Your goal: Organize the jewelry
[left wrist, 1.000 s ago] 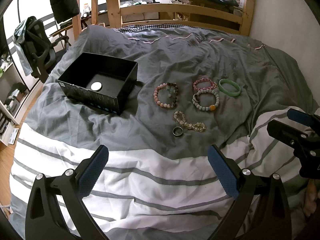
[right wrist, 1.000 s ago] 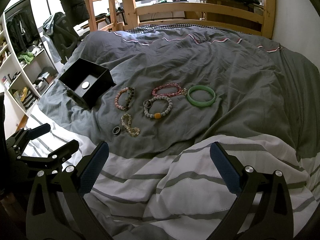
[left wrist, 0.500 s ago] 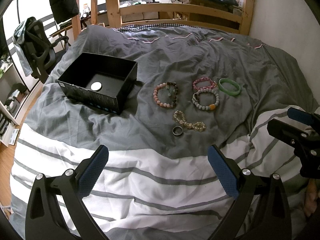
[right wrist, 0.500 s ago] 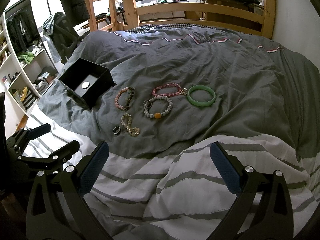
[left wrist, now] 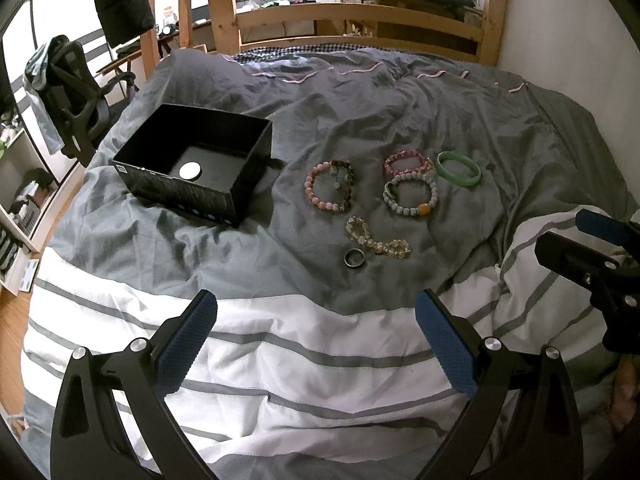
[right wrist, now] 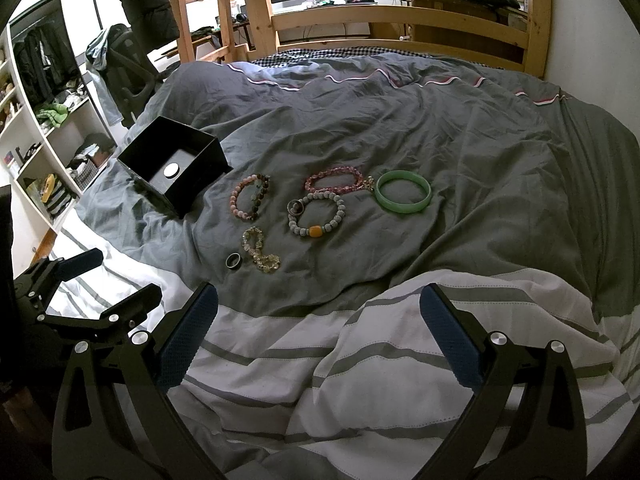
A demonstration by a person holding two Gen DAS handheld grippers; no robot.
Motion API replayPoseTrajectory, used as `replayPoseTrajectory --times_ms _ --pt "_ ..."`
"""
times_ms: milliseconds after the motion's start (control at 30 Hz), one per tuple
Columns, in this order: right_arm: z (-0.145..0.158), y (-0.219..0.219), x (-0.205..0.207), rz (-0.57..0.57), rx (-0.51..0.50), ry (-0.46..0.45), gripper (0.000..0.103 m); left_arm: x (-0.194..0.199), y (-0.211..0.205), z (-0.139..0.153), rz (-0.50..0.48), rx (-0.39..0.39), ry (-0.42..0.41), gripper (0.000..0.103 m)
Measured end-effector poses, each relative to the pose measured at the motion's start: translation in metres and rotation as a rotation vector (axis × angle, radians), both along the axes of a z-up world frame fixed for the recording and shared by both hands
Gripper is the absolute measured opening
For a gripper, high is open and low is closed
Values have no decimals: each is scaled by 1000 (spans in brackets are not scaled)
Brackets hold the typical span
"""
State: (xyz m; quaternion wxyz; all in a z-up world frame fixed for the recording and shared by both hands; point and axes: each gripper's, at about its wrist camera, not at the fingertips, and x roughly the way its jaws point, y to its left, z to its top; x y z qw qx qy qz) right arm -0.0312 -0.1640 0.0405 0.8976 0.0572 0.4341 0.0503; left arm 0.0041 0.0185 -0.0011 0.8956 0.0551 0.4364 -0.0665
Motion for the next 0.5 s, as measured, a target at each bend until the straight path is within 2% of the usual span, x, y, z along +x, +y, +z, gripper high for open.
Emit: replayPoseTrajectory --times_ms 200,433,500 --pt "3 -2 3 2 10 1 100 1 0 -3 -1 -1 13 98" --pt "-7 -9 22 -4 92 12 100 15 -3 -13 -31 -33 38 98" --pt "-9 -11 33 -5 103 22 100 23 -4 -18 -44 -50 62 93"
